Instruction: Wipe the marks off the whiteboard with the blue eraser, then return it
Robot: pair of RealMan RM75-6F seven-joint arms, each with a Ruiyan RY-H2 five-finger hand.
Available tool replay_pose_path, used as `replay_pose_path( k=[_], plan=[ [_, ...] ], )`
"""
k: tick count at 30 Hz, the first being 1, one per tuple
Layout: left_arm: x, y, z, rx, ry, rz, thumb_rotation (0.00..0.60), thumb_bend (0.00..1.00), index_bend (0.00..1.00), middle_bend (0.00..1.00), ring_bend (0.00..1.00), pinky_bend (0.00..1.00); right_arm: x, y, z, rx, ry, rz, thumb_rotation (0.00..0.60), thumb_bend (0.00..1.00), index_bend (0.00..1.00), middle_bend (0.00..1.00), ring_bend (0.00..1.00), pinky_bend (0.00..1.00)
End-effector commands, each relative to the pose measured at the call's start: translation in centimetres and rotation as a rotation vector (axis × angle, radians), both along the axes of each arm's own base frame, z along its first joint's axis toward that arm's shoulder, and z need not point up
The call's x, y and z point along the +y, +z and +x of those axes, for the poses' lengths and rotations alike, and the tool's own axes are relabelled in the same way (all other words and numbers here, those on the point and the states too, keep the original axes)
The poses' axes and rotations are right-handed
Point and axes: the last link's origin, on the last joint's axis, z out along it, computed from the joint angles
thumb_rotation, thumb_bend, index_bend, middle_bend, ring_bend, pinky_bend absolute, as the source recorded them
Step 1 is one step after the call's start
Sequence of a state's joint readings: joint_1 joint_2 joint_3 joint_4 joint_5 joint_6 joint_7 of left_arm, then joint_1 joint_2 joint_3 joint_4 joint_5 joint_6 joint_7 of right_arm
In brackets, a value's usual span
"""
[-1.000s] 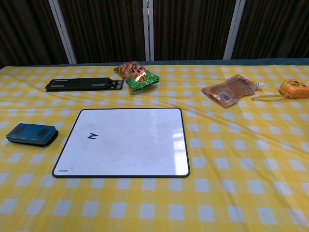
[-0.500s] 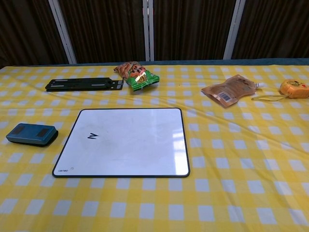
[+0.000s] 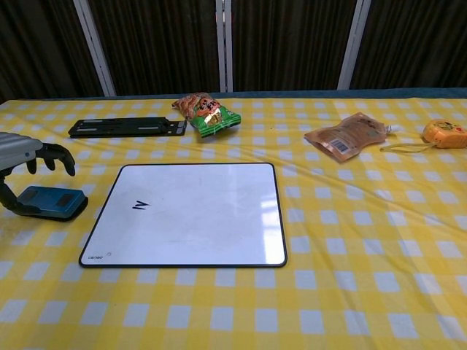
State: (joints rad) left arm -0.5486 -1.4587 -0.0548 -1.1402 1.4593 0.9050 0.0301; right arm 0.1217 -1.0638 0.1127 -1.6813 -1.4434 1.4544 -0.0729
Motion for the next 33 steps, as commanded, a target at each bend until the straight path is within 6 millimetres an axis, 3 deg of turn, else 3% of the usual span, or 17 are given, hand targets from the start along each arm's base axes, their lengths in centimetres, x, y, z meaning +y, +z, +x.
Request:
replay_pose_path(
  k=[1, 12, 19, 26, 33],
  plan=[
    [0.1, -0.4, 0.2, -0.02, 0.008, -0.011, 0.6, 0.22, 0.3, 0.17, 0.27, 0.36, 0.1, 0.1, -0.1, 0.0, -0.003, -0.003, 0.6, 0.0, 0.0, 0.0, 0.0, 0.0],
    [0.1, -1.1, 0.7, -0.041, 0.062, -0.061, 0.6, 0.23, 0.35, 0.2, 0.33, 0.49, 0.2, 0.4, -0.3, -0.011, -0.011, -0.005, 0.6, 0.0, 0.0, 0.0, 0.0, 0.0],
    [0.1, -0.5, 1.3, -0.07, 0.052, -0.031, 0.6, 0.26, 0.48, 0.32, 0.44, 0.54, 0.2, 0.5, -0.2, -0.018, -0.005, -0.004, 0.6, 0.0, 0.0, 0.0, 0.0, 0.0],
    [0.5, 0.0, 5.0, -0.141, -0.031, -0.023, 0.6, 0.26, 0.5, 0.33, 0.44, 0.54, 0.2, 0.3, -0.2, -0.021, -0.005, 0.002, 0.6, 0.0, 0.0, 0.0, 0.0, 0.0],
    [1.6, -1.5, 9.9, -0.216, -0.092, -0.059, 0.6, 0.26, 0.51, 0.34, 0.45, 0.53, 0.0, 0.2, -0.3, -0.016, -0.01, 0.005, 0.6, 0.0, 0.0, 0.0, 0.0, 0.0]
  ],
)
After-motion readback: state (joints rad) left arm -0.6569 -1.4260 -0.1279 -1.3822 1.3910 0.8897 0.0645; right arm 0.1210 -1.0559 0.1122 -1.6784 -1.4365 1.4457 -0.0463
